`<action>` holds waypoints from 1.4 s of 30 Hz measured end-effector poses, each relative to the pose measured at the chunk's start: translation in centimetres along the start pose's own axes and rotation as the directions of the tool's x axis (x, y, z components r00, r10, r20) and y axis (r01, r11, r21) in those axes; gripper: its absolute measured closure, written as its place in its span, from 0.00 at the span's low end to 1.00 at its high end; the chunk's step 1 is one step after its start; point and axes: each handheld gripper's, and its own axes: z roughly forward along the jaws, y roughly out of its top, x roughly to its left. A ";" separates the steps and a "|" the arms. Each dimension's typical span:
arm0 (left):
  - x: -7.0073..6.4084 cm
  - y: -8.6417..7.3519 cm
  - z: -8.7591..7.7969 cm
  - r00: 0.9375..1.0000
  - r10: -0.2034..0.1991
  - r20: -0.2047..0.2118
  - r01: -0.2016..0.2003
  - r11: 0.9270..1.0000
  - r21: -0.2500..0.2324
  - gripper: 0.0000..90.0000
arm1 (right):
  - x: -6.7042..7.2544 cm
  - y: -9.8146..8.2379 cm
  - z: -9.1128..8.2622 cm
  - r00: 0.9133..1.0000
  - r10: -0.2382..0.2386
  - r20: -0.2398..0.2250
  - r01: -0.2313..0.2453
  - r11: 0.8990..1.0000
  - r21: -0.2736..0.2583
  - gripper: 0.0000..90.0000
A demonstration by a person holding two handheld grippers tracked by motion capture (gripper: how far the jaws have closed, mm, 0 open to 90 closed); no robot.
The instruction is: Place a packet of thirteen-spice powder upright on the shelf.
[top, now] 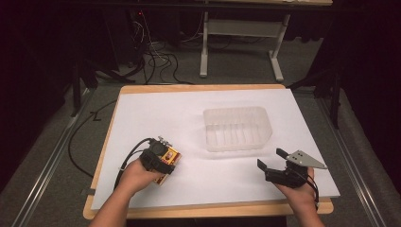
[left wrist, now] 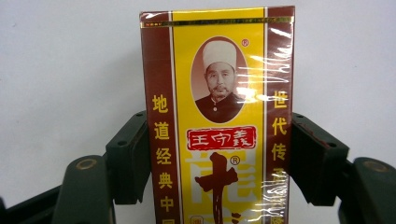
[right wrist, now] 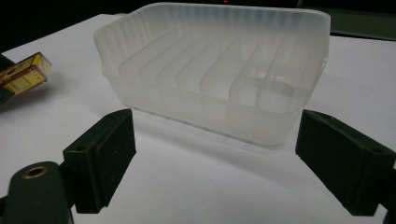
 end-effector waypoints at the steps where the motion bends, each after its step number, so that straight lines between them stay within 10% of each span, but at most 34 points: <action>1: 0.0 -0.1 0.0 1.000 0.000 -0.003 0.000 1.000 -0.011 0.35 | 0.0 0.0 0.0 1.000 0.000 0.000 0.000 1.000 0.000 0.14; 19: -0.8 -1.4 -0.9 1.000 0.022 0.006 -0.020 0.977 -0.214 0.36 | 0.0 -0.1 -0.1 1.000 -0.002 0.000 0.002 1.000 -0.015 0.15; 29: -1.0 -2.0 -1.2 1.000 0.025 0.006 -0.022 0.934 -0.356 0.36 | 0.1 -0.2 -0.1 1.000 -0.005 -0.002 0.005 1.000 -0.023 0.16; 38: -1.8 -2.5 -2.2 0.999 0.046 0.005 -0.038 0.869 -0.493 0.36 | 0.3 -0.2 0.0 1.000 -0.018 -0.004 0.017 0.999 -0.030 0.17; 42: -2.1 -2.5 -1.9 0.999 0.048 0.017 -0.033 0.859 -0.511 0.36 | 0.3 -0.2 0.0 1.000 -0.021 -0.010 0.021 0.999 -0.031 0.17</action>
